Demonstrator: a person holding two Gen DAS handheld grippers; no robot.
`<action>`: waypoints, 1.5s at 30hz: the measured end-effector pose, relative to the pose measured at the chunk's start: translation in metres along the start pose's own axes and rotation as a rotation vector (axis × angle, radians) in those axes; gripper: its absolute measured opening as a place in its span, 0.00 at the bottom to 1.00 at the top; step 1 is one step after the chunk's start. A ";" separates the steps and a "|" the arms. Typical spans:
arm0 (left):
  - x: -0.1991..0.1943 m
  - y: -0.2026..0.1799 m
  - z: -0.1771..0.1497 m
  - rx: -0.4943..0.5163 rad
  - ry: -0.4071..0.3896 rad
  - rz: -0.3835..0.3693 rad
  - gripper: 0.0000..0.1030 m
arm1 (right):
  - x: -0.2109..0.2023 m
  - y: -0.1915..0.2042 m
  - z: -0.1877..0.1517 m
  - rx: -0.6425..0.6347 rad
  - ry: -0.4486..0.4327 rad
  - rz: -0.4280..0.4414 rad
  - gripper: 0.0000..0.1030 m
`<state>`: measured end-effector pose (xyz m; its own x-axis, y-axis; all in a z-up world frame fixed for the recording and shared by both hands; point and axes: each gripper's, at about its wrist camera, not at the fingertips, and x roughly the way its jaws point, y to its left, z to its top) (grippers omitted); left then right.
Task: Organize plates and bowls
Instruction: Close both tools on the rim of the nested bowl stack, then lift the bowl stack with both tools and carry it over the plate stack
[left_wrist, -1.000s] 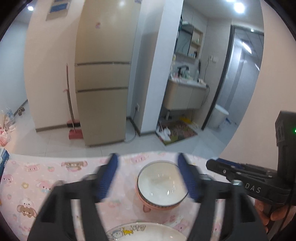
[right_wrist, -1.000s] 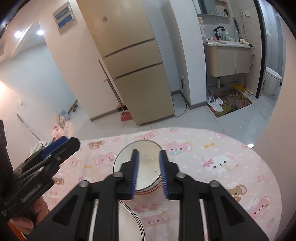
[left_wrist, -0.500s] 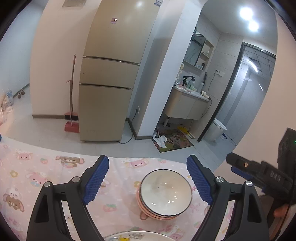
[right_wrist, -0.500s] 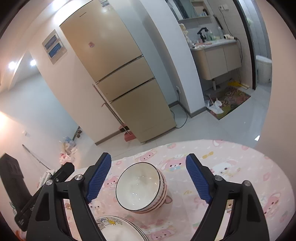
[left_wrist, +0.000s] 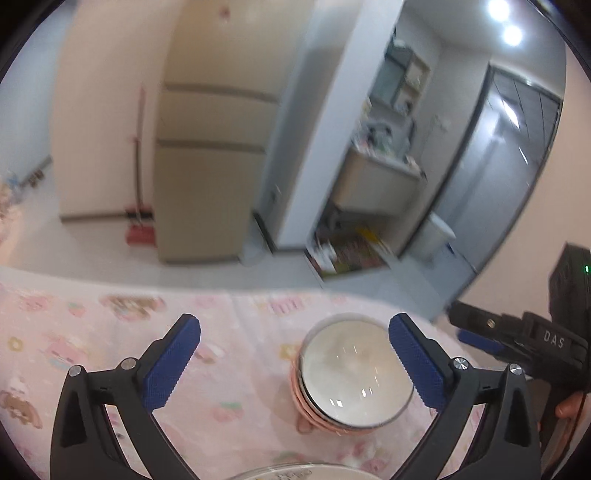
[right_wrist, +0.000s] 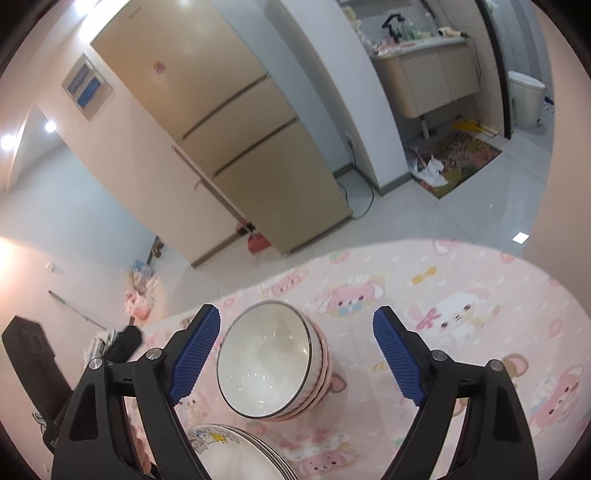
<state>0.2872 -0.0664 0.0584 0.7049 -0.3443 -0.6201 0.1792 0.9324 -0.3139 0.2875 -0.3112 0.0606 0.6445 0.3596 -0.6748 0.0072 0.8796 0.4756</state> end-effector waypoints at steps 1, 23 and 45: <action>0.008 0.001 -0.002 -0.007 0.031 -0.010 1.00 | 0.005 -0.001 -0.003 0.002 0.018 0.002 0.82; 0.093 0.021 -0.045 -0.140 0.362 -0.032 0.77 | 0.082 -0.028 -0.035 0.198 0.302 0.089 0.77; 0.102 0.029 -0.054 -0.306 0.448 -0.228 0.51 | 0.113 -0.044 -0.046 0.254 0.341 0.128 0.44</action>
<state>0.3276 -0.0805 -0.0528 0.3011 -0.6076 -0.7349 0.0396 0.7780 -0.6270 0.3248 -0.2949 -0.0621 0.3639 0.5801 -0.7288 0.1593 0.7321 0.6623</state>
